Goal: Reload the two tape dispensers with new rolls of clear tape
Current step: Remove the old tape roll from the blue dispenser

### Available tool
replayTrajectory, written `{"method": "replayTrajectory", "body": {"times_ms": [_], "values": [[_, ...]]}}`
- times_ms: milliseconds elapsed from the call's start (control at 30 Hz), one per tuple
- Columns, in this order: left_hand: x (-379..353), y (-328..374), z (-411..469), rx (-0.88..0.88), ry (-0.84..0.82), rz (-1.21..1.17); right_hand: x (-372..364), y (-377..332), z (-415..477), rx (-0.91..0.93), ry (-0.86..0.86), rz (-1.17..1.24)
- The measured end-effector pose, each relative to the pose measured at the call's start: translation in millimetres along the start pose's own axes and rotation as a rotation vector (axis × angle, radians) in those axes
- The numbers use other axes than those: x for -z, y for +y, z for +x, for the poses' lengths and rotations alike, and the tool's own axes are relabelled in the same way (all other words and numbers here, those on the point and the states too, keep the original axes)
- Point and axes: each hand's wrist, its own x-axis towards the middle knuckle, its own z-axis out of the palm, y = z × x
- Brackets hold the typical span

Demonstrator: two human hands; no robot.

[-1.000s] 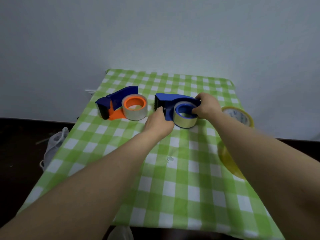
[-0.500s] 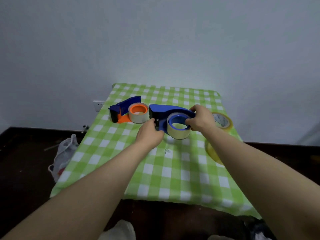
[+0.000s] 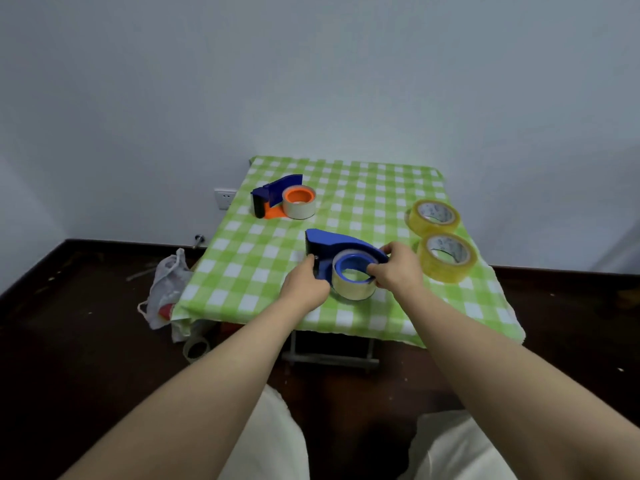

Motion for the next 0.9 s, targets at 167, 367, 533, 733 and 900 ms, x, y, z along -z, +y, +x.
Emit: {"method": "replayTrajectory", "body": {"times_ms": [167, 367, 533, 733, 900], "values": [[-4, -10, -2, 0.031, -0.028, 0.021, -7, 12, -4, 0.012, 0.001, -0.06], [-7, -11, 1, 0.045, 0.052, 0.045, -4, 14, -1, 0.02, -0.039, -0.158], [-12, -18, 5, 0.111, 0.121, 0.034, 10, 20, -24, 0.546, 0.093, -0.439], [-15, -19, 3, 0.114, 0.121, 0.034, 3, 24, -19, 0.513, -0.159, -0.757], [-13, -16, 1, 0.113, 0.099, -0.024, 4, 14, -11, 0.459, -0.303, -0.6]]}}
